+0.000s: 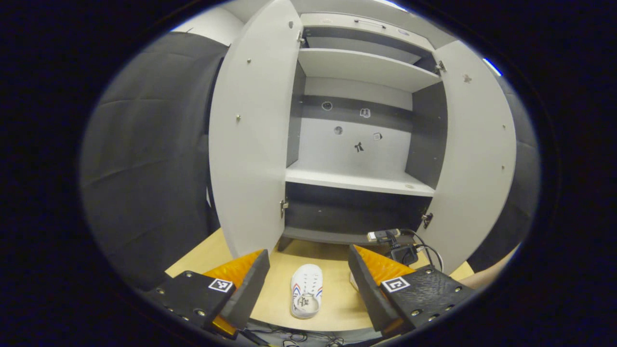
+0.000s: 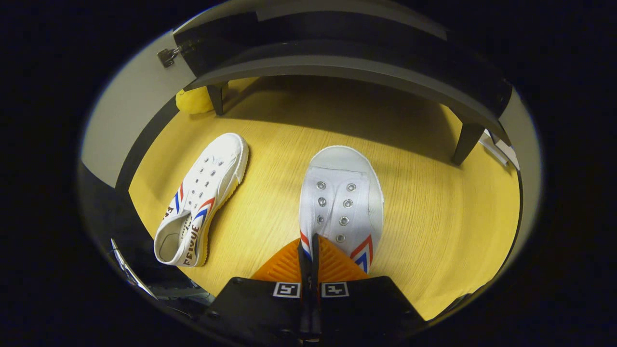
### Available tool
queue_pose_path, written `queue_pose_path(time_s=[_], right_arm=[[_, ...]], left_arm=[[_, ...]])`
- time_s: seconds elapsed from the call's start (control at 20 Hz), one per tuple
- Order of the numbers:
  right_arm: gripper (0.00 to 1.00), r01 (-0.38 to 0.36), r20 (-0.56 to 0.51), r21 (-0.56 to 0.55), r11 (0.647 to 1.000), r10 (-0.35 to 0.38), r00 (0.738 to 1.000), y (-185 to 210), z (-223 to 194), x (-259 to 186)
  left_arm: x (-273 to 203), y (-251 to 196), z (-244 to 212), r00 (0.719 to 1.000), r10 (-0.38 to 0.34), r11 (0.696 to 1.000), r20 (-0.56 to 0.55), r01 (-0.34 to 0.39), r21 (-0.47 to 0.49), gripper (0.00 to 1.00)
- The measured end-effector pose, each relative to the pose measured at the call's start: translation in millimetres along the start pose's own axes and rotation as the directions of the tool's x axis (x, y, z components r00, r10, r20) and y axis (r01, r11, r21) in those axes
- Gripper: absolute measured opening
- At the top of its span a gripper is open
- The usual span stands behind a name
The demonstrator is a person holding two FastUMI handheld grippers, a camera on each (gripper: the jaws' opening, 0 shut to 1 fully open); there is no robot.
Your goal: Grab one shoe with the right hand and put it into the shoe cabinet, grab the other shoe with the left hand and put it into the shoe cabinet; then close the right door with the right hand and the left door with the left hand.
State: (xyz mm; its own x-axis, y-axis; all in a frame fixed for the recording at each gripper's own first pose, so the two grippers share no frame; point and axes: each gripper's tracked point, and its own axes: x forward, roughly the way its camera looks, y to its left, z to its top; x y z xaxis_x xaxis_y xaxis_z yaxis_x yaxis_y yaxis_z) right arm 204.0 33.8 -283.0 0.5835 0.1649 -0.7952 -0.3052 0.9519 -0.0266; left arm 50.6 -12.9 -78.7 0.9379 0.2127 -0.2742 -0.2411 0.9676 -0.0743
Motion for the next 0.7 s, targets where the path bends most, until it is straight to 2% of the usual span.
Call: queue_pose_path(time_s=[0.15,0.35,0.5,0.7], right_arm=[[0.00,0.050,0.044,0.046,0.998,-0.052,0.998,-3.5,-0.8,-14.1],[0.02,0.038,0.106,0.135,0.990,-0.052,0.993,-11.6,-1.5,-52.8],[0.01,0.078,0.189,0.153,0.985,-0.107,0.976,-18.5,-1.0,-84.4],[0.00,0.088,0.278,0.192,0.977,-0.140,0.950,-14.1,11.2,-127.7]], left_arm=[[8.3,3.7,-11.6,0.997,-0.056,0.997,-0.047,0.058,0.047,0.95],[10.6,2.7,-13.0,0.988,-0.152,0.986,-0.018,0.153,0.072,0.96],[16.4,12.8,-14.3,0.986,-0.168,0.978,-0.002,0.167,0.128,0.95],[20.7,20.0,-12.9,0.981,-0.195,0.963,0.020,0.187,0.195,0.94]])
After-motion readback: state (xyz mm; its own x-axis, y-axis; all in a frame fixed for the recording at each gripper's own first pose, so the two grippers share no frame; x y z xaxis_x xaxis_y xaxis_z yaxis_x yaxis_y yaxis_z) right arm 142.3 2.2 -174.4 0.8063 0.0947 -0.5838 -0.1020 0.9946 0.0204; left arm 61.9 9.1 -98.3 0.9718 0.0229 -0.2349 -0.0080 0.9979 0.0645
